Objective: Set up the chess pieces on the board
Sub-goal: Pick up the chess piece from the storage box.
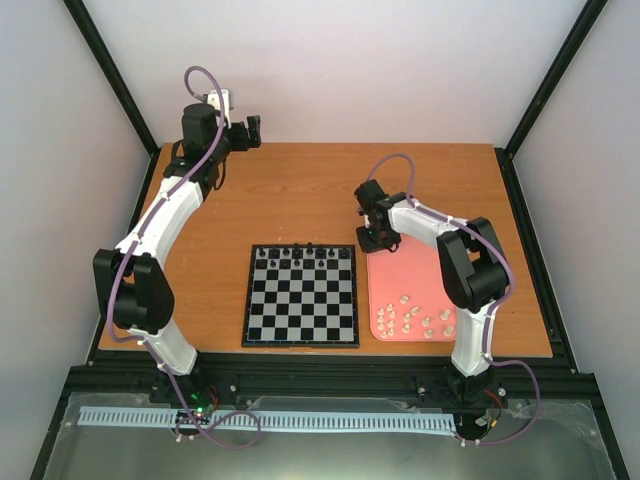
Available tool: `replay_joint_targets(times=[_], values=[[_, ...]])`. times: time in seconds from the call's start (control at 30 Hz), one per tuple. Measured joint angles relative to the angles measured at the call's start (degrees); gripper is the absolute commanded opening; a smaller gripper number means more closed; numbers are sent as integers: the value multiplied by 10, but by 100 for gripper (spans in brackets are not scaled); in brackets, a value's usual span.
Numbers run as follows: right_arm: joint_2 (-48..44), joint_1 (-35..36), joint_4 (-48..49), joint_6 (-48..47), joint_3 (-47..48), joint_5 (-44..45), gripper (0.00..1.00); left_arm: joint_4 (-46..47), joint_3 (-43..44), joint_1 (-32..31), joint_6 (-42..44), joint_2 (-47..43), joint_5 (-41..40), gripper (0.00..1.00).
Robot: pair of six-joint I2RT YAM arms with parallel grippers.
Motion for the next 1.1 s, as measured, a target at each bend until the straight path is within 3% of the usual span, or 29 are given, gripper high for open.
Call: replay_joint_targets(times=[0.6, 1.1], values=[[2, -3, -1, 1, 0, -9, 6, 0, 0, 0, 0, 0, 0, 100], [-96, 3, -32, 1, -3, -32, 6, 0, 0, 0, 0, 0, 0, 100]])
